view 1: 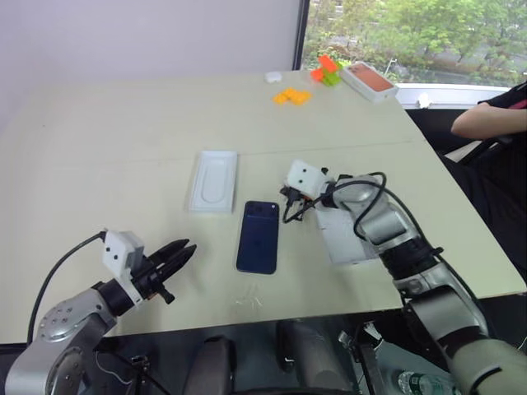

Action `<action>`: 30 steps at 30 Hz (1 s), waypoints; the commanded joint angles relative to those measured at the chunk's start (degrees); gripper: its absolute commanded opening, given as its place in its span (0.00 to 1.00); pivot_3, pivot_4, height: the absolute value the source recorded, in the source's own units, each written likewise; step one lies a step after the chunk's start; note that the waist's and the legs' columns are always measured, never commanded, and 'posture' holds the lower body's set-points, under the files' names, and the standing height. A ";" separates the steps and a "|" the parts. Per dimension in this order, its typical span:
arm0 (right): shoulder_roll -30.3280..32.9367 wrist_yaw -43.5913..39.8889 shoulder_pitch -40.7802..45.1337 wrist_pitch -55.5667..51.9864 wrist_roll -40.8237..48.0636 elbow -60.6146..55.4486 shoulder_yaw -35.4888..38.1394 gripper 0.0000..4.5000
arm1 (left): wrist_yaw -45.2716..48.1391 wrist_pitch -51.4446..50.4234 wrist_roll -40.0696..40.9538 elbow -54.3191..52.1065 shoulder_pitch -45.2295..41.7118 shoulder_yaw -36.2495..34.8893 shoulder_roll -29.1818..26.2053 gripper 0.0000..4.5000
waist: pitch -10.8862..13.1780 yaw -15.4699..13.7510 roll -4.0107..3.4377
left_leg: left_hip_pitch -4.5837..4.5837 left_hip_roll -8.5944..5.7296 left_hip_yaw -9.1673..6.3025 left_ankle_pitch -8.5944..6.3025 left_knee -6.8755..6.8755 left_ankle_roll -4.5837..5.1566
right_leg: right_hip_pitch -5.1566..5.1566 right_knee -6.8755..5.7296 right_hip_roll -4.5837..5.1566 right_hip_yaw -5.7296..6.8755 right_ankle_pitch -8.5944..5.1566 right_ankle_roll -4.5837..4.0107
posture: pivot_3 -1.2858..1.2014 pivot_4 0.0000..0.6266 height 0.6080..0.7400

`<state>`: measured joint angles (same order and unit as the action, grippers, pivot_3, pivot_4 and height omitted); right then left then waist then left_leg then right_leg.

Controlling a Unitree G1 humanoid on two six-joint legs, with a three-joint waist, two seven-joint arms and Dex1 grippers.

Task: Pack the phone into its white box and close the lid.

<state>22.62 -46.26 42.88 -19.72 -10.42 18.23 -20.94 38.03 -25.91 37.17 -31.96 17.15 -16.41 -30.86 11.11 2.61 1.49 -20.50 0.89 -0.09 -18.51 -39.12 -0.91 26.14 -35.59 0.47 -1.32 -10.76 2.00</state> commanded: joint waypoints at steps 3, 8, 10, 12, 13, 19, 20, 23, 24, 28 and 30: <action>-1.19 -1.07 2.90 4.27 -0.51 4.60 -0.95 0.01 | -0.80 0.02 0.46 -1.23 -0.47 0.07 0.10 0.24 | 0.00 0.02 0.01 | 0.00 0.00 0.02 0.00 0.00 0.00 | -0.01 0.02 0.05 -0.03 0.04 -0.01 | 0.52 0.24 1.00; -0.38 -7.61 0.36 3.74 2.10 -0.75 -1.76 0.01 | -0.91 -0.02 1.13 -2.35 1.20 -0.82 -0.10 0.24 | -0.01 -0.04 0.01 | 0.00 -0.01 0.03 0.00 0.00 0.00 | -0.06 0.07 0.09 -0.04 0.04 -0.01 | 0.52 0.24 1.00; 0.04 -9.89 -1.22 3.07 2.87 -4.11 -2.11 0.01 | -0.92 0.01 1.23 -2.48 1.66 -1.08 -0.20 0.24 | 0.00 -0.06 0.00 | 0.01 0.00 0.00 0.00 0.02 0.01 | -0.06 0.06 0.08 -0.03 0.03 0.02 | 0.52 0.24 1.00; 0.18 -11.03 -2.61 2.07 3.09 -7.15 -2.49 0.01 | -0.89 0.03 1.32 -2.41 1.89 -1.26 -0.32 0.24 | 0.00 -0.03 0.00 | 0.01 0.01 -0.01 0.00 0.04 0.01 | -0.04 0.06 0.07 -0.02 0.02 0.03 | 0.52 0.24 1.00; 0.16 -11.29 -3.30 1.44 3.10 -8.84 -2.67 0.01 | -0.88 0.08 1.33 -2.38 1.94 -1.27 -0.36 0.24 | 0.00 0.01 0.00 | 0.02 0.02 -0.02 0.00 0.04 0.01 | -0.05 0.06 0.06 -0.01 0.02 0.03 | 0.52 0.24 1.00; -0.20 -8.51 -5.17 -1.14 2.36 -14.76 -1.64 0.01 | -0.82 0.12 1.16 -2.11 1.61 -0.52 -0.48 0.24 | 0.00 -0.05 0.00 | 0.05 0.02 -0.02 0.00 0.03 0.00 | -0.04 0.02 0.04 -0.01 -0.11 0.18 | 0.52 0.24 1.00; 0.50 -8.39 -5.43 -2.15 2.65 -16.34 -0.86 0.01 | -0.87 0.05 1.07 -1.98 1.41 -0.35 -0.52 0.24 | 0.00 -0.07 0.00 | 0.04 0.02 -0.01 0.00 0.03 0.00 | -0.04 0.02 0.05 -0.01 -0.11 0.18 | 0.52 0.24 1.00; 3.87 -9.53 -7.14 -5.78 4.36 -22.37 1.49 0.01 | -1.59 -1.79 0.93 -1.71 1.11 -0.02 -1.33 0.24 | 0.00 -0.31 0.00 | 0.00 0.00 -0.03 0.00 0.03 0.00 | -0.02 0.02 0.06 -0.01 -0.11 0.18 | 0.52 0.24 1.00; 5.36 -10.05 -8.04 -6.65 4.81 -24.46 2.15 0.01 | -2.21 -3.03 0.74 -1.56 0.97 0.19 -1.80 0.24 | 0.00 -0.39 0.00 | -0.01 -0.02 -0.05 0.00 0.03 0.00 | -0.04 0.04 0.08 -0.01 -0.11 0.17 | 0.52 0.24 1.00; 11.46 -13.30 -13.26 -9.41 7.30 -33.41 3.07 0.01 | -10.05 -17.00 13.00 0.07 -2.41 -3.10 -1.33 0.24 | 0.00 -0.42 0.01 | 0.00 -0.03 -0.07 0.00 0.03 0.01 | -0.15 0.19 0.14 -0.01 -0.18 0.28 | 0.52 0.24 1.00; 13.26 -14.43 -15.64 -9.98 8.03 -36.58 2.14 0.00 | -12.58 -21.52 18.08 0.27 -3.17 -4.90 -1.39 0.29 | 0.00 -0.18 0.02 | 0.03 0.01 -0.11 -0.01 0.03 0.01 | -0.21 0.21 0.16 0.00 -0.22 0.37 | 0.52 0.24 1.00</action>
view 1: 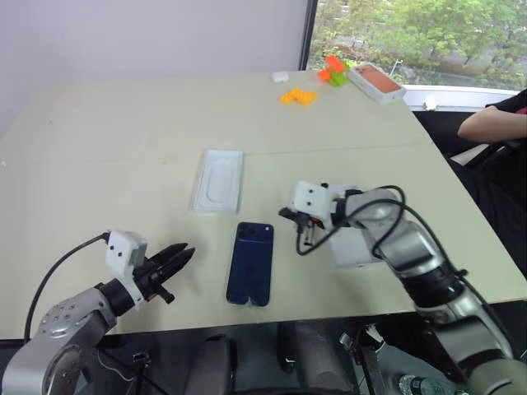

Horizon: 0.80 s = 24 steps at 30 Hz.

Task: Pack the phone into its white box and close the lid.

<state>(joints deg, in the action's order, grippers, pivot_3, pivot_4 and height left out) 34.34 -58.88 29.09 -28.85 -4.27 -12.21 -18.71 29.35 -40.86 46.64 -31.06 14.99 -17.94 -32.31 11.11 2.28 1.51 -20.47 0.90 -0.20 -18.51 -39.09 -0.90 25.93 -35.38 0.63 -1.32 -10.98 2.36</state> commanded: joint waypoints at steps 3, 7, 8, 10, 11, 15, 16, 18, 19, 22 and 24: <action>2.73 -2.42 -4.10 -1.35 2.28 -8.37 -1.68 0.00 | -6.99 -11.71 14.81 -0.35 -1.90 -5.12 -0.86 0.53 | 0.01 0.46 0.00 | 0.09 -0.03 0.04 0.00 0.00 0.01 | -0.03 -0.02 -0.03 -0.01 0.00 0.02 | 0.52 0.24 1.00; 2.63 -1.70 -4.36 -1.45 1.75 -8.28 -3.34 0.00 | -13.60 -17.99 24.05 2.31 -4.98 -6.48 -2.16 0.97 | 0.01 0.24 0.00 | 0.15 -0.04 -0.07 0.00 0.00 0.00 | -0.04 -0.13 -0.12 0.04 -0.02 -0.03 | 0.52 0.24 1.00; 2.36 -1.57 -4.23 -1.68 1.88 -8.15 -3.66 0.00 | -15.14 -19.80 26.82 3.35 -5.79 -6.57 -2.91 0.99 | 0.01 0.19 0.00 | 0.15 -0.03 -0.09 0.00 0.00 0.00 | -0.05 -0.14 -0.12 0.06 -0.03 -0.03 | 0.52 0.24 1.00; 2.08 -1.32 -4.07 -1.58 1.75 -7.76 -4.31 0.00 | -16.65 -22.83 28.93 3.94 -6.66 -5.98 -5.28 0.99 | 0.00 0.20 0.03 | 0.14 -0.04 -0.12 0.00 -0.01 -0.01 | -0.06 -0.15 -0.13 0.10 -0.03 -0.04 | 0.52 0.24 1.00; 1.98 -1.16 -3.89 -1.52 1.52 -7.35 -4.73 0.00 | -18.12 -26.40 31.07 5.55 -7.56 -4.41 -7.39 0.99 | 0.00 0.20 0.01 | 0.13 -0.04 -0.13 0.00 -0.01 0.00 | -0.05 -0.15 -0.13 0.11 -0.03 -0.03 | 0.52 0.24 1.00; 1.84 -1.12 -3.19 -1.00 0.84 -5.99 -6.46 0.00 | -23.63 -32.33 41.30 11.02 -9.90 -0.23 -10.51 0.99 | -0.01 0.20 -0.01 | 0.13 -0.08 -0.09 0.00 0.00 0.00 | -0.08 -0.09 -0.05 0.05 -0.02 -0.03 | 0.52 0.24 1.00; 1.75 -1.16 -3.07 -0.80 0.63 -5.76 -7.05 0.00 | -25.25 -33.13 42.64 11.55 -10.25 0.90 -11.36 0.99 | -0.01 0.23 -0.02 | 0.15 -0.07 -0.09 0.00 0.00 0.00 | -0.11 -0.09 0.03 0.03 -0.02 -0.03 | 0.52 0.24 1.00; 1.44 -1.79 -3.01 -0.78 0.99 -5.93 -8.14 0.00 | -27.78 -34.72 44.31 11.92 -10.87 3.25 -13.37 0.99 | -0.02 0.17 -0.01 | 0.17 -0.08 -0.06 0.00 0.00 0.00 | -0.16 -0.04 0.08 0.00 -0.02 -0.03 | 0.52 0.24 1.00; 1.37 -2.22 -2.98 -0.58 1.05 -6.13 -8.80 0.00 | -28.87 -34.69 45.70 12.11 -10.99 4.20 -14.19 0.99 | -0.04 0.19 -0.04 | 0.19 -0.09 -0.06 0.00 0.00 0.00 | -0.21 0.00 0.09 0.00 -0.02 -0.03 | 0.52 0.24 1.00; -1.08 -1.59 -2.27 -1.08 1.31 -5.54 -10.36 0.00 | -30.82 -32.87 50.76 11.71 -11.07 6.03 -15.31 0.99 | -0.06 0.19 -0.08 | 0.29 -0.09 -0.07 0.00 0.01 -0.01 | -0.31 0.05 0.11 0.00 -0.03 -0.02 | 0.52 0.24 1.00; -2.91 -0.79 -1.38 -1.47 0.93 -4.40 -11.09 0.00 | -32.34 -32.04 52.83 11.76 -11.10 7.26 -16.07 0.99 | -0.06 0.20 -0.07 | 0.33 -0.09 -0.07 0.00 0.01 -0.01 | -0.35 0.05 0.11 0.00 -0.04 -0.02 | 0.52 0.24 1.00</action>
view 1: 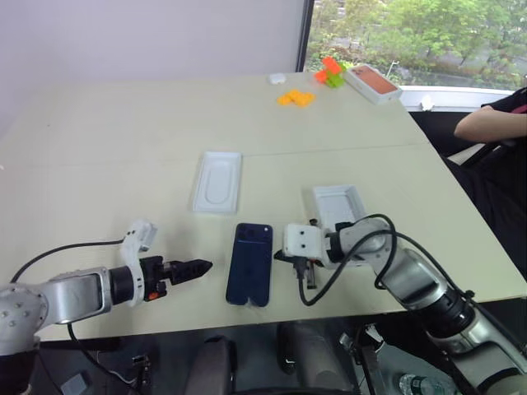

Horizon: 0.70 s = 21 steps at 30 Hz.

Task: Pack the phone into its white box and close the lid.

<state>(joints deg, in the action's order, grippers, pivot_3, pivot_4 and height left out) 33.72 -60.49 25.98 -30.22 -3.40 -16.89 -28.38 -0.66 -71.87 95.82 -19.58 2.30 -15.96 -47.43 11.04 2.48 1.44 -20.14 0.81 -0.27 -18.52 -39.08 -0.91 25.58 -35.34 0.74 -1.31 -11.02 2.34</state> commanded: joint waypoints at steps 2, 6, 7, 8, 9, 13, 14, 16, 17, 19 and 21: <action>-3.34 1.11 2.30 -0.11 -0.22 0.89 -1.89 0.00 | -3.76 -0.12 5.06 0.57 1.61 6.35 -1.56 0.99 | 0.00 -0.03 0.00 | 0.06 -0.01 -0.01 0.00 0.00 0.00 | -0.04 0.00 -0.01 0.00 0.00 -0.01 | 0.52 0.24 1.00; -6.62 2.45 3.88 -1.26 -0.24 2.68 -2.59 0.00 | -7.07 3.42 9.56 0.68 1.78 8.40 -1.79 0.99 | 0.00 -0.05 -0.01 | 0.17 0.00 -0.02 0.00 0.01 0.00 | -0.15 0.00 -0.03 0.01 -0.02 -0.01 | 0.52 0.24 1.00; -7.03 2.63 4.05 -1.25 -0.36 2.97 -2.76 0.00 | -8.20 4.56 10.66 0.72 1.96 8.77 -1.56 0.99 | 0.00 -0.09 -0.01 | 0.17 -0.01 -0.02 0.00 0.01 0.00 | -0.14 0.00 -0.03 0.01 -0.01 -0.01 | 0.52 0.24 1.00; -7.28 2.76 4.16 -1.26 -0.44 3.14 -2.89 0.00 | -9.05 5.50 11.58 0.73 2.13 9.10 -1.53 0.99 | 0.00 -0.18 -0.01 | 0.16 -0.01 -0.02 0.00 0.01 0.00 | -0.14 0.00 -0.02 0.01 -0.01 -0.01 | 0.52 0.24 1.00; -7.41 2.84 4.21 -1.25 -0.47 3.20 -2.99 0.00 | -9.82 6.45 12.39 0.74 2.27 9.40 -1.50 0.99 | 0.00 -0.26 -0.01 | 0.16 -0.01 -0.03 0.00 0.01 0.00 | -0.14 0.00 0.00 0.01 -0.01 -0.02 | 0.52 0.24 1.00; -7.83 2.69 4.56 -1.15 -0.13 3.32 -3.29 0.00 | -11.82 9.87 14.60 -0.01 2.57 10.87 -0.69 0.99 | 0.00 -0.55 -0.02 | 0.12 -0.06 -0.02 0.00 0.01 -0.01 | -0.15 0.06 0.09 0.01 -0.01 -0.02 | 0.52 0.24 1.00; -7.84 2.45 4.61 -1.18 0.02 3.37 -3.35 0.00 | -12.26 10.45 14.76 -0.40 2.57 11.36 -0.60 0.99 | 0.00 -0.63 -0.02 | 0.13 -0.08 -0.02 0.00 0.01 -0.01 | -0.16 0.07 0.11 0.01 -0.01 -0.02 | 0.52 0.24 1.00; -7.86 2.17 4.63 -1.28 0.20 3.43 -3.44 0.00 | -12.89 11.41 15.19 -0.88 2.58 12.03 -0.74 0.99 | 0.00 -0.83 -0.02 | 0.13 -0.12 -0.01 0.00 0.01 -0.01 | -0.18 0.08 0.14 0.01 -0.01 -0.02 | 0.52 0.24 1.00; -8.02 2.13 4.64 -1.31 0.40 3.58 -3.36 0.00 | -13.46 12.29 15.28 -1.03 2.66 12.17 -0.40 0.99 | 0.00 -0.98 -0.02 | 0.13 -0.14 -0.01 0.00 0.00 -0.01 | -0.18 0.10 0.14 0.01 -0.01 -0.01 | 0.52 0.24 1.00; -8.57 2.16 4.68 -1.17 0.97 3.96 -3.04 0.00 | -14.42 13.94 15.48 -1.16 2.85 12.22 0.23 0.99 | 0.00 -1.31 -0.02 | 0.13 -0.14 0.00 0.00 0.01 -0.01 | -0.18 0.11 0.14 0.01 -0.01 -0.01 | 0.52 0.24 1.00; -8.77 2.13 4.72 -0.99 1.24 4.13 -2.90 0.00 | -14.99 14.95 15.58 -1.21 2.97 12.36 0.43 0.99 | 0.00 -1.57 -0.02 | 0.13 -0.15 -0.01 0.00 0.01 -0.01 | -0.18 0.12 0.12 0.02 -0.02 -0.01 | 0.52 0.24 1.00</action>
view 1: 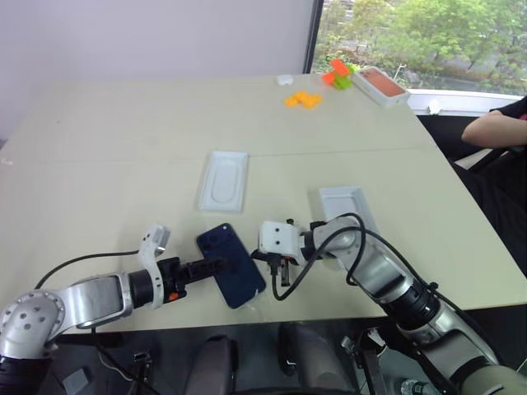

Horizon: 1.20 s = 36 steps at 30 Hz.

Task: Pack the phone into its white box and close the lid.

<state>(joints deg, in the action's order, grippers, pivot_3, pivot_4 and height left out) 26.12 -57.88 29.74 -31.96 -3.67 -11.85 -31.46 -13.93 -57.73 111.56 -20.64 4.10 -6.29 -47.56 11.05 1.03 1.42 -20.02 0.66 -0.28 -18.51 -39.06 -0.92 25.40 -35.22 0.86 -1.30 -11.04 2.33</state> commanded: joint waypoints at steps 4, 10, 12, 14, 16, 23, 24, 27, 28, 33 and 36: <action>0.35 -1.79 0.78 1.13 2.38 -1.51 1.39 0.00 | -2.20 2.03 -0.06 -0.30 1.45 2.77 0.60 0.99 | 0.00 -0.25 -0.01 | 0.01 -0.05 0.00 0.00 0.00 0.00 | -0.01 0.00 -0.01 0.01 -0.01 0.01 | 0.52 0.24 1.00; 5.22 -5.65 0.35 3.22 3.77 -1.35 2.52 0.00 | -2.02 2.95 0.22 -0.37 1.91 2.73 0.19 0.99 | 0.00 -0.32 -0.02 | 0.01 -0.06 -0.01 0.00 0.00 0.00 | -0.04 0.03 -0.01 0.04 -0.02 0.02 | 0.52 0.24 1.00; 6.12 -7.41 -0.29 3.95 4.67 -2.22 1.72 0.00 | -2.11 3.32 0.26 -0.43 2.11 2.69 0.22 0.99 | 0.00 -0.30 -0.02 | 0.01 -0.07 0.00 0.00 0.00 0.00 | -0.05 0.06 0.00 0.03 -0.02 0.02 | 0.52 0.24 1.00; 4.91 -7.52 -0.16 4.60 4.64 -2.02 0.18 0.00 | -2.16 3.60 0.29 -0.41 2.14 2.71 0.32 0.99 | 0.00 -0.28 -0.02 | 0.01 -0.06 -0.01 0.00 0.00 0.00 | -0.04 0.06 -0.01 0.04 -0.02 0.02 | 0.52 0.24 1.00; 2.82 -6.57 0.64 4.63 4.26 -0.85 -0.60 0.00 | -2.23 3.78 0.22 -0.28 2.03 2.77 0.39 0.99 | 0.00 -0.22 -0.03 | 0.01 -0.05 -0.01 0.00 0.00 0.00 | -0.04 0.06 -0.04 0.04 -0.02 0.03 | 0.52 0.24 1.00; -2.33 -4.74 2.88 4.77 3.55 2.82 -1.04 0.00 | -2.27 4.64 0.42 -0.38 2.21 2.56 0.50 0.99 | 0.01 -0.21 -0.05 | 0.02 0.03 -0.05 0.00 0.00 -0.01 | -0.03 0.05 -0.12 0.07 -0.02 0.03 | 0.52 0.24 1.00; -2.82 -4.49 3.11 4.67 3.56 3.15 -1.02 0.00 | -2.24 4.69 0.49 -0.39 2.24 2.50 0.44 0.99 | 0.01 -0.21 -0.05 | 0.01 0.04 -0.05 0.00 0.00 -0.01 | -0.03 0.05 -0.11 0.07 -0.02 0.02 | 0.52 0.24 1.00; -3.46 -4.08 3.35 4.89 3.22 3.96 -1.15 0.00 | -1.59 4.60 0.44 -0.57 2.85 1.97 0.09 0.99 | 0.01 -0.21 -0.05 | -0.01 0.05 -0.05 0.00 0.00 -0.01 | -0.01 0.06 -0.09 0.06 -0.02 0.02 | 0.52 0.24 1.00; -3.50 -4.02 3.34 4.97 3.17 4.09 -1.12 0.00 | -1.39 4.57 0.34 -0.58 3.05 1.84 0.02 0.99 | 0.01 -0.20 -0.05 | -0.01 0.05 -0.04 0.00 0.01 -0.01 | -0.01 0.06 -0.09 0.06 -0.02 0.02 | 0.52 0.24 1.00; -2.96 -3.59 3.04 5.32 3.11 4.28 -0.62 0.00 | -0.62 5.08 0.56 -0.28 3.93 0.49 -0.18 0.99 | 0.02 -0.05 -0.05 | -0.07 0.05 -0.04 0.00 0.03 -0.01 | 0.05 0.08 -0.09 0.06 -0.02 0.02 | 0.52 0.24 1.00; -2.46 -3.54 2.74 5.56 3.11 4.18 -0.52 0.00 | -0.30 5.69 0.80 -0.22 4.27 -0.21 -0.14 0.99 | 0.02 -0.01 -0.06 | -0.09 0.05 -0.04 0.00 0.04 -0.01 | 0.07 0.10 -0.10 0.06 -0.02 0.02 | 0.52 0.24 1.00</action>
<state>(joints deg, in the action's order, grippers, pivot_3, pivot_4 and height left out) 23.65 -61.58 32.08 -27.25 -0.95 -6.54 -32.94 -13.73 -52.10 113.10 -21.51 7.12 -6.26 -47.16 11.07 1.02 1.36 -20.11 0.71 -0.32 -18.52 -39.01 -0.93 25.48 -35.12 0.76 -1.23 -11.06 2.35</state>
